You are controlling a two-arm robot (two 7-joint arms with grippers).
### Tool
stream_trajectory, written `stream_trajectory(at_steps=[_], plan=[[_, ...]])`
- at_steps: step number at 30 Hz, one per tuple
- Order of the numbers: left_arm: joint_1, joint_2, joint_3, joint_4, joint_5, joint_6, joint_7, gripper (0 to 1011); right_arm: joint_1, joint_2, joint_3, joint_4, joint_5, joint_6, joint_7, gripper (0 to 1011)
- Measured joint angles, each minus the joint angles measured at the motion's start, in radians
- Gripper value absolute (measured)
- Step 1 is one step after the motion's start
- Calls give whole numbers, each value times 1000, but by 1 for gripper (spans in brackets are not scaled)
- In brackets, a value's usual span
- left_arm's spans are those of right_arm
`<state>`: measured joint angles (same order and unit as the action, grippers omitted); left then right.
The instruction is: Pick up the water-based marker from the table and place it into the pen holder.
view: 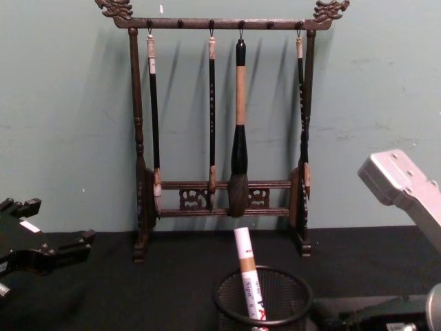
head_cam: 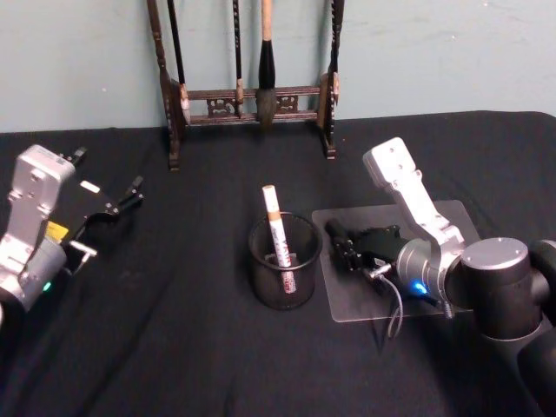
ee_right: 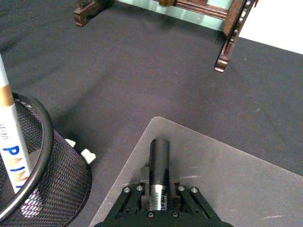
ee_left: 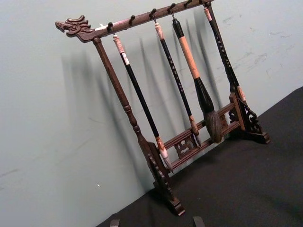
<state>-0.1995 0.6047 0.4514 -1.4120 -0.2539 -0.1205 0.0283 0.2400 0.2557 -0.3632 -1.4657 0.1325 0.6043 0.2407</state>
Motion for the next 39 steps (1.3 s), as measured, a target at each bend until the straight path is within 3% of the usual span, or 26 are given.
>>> stream_trajectory(at_steps=[8, 11, 19, 28, 39], plan=[[0, 0, 0, 0, 0, 0, 0, 1001, -3, 0, 5, -2, 0, -6, 7, 237], [0, 0, 0, 0, 0, 0, 0, 1001, -16, -1, 22, -13, 4, -48, 24, 237], [0, 0, 0, 0, 0, 0, 0, 1001, -67, 11, 68, -55, 43, -291, 69, 237], [0, 0, 0, 0, 0, 0, 0, 1001, -109, 23, 95, -84, 97, -528, 96, 237], [0, 0, 0, 0, 0, 0, 0, 1001, -94, -1, 77, -45, 144, -686, 122, 237]])
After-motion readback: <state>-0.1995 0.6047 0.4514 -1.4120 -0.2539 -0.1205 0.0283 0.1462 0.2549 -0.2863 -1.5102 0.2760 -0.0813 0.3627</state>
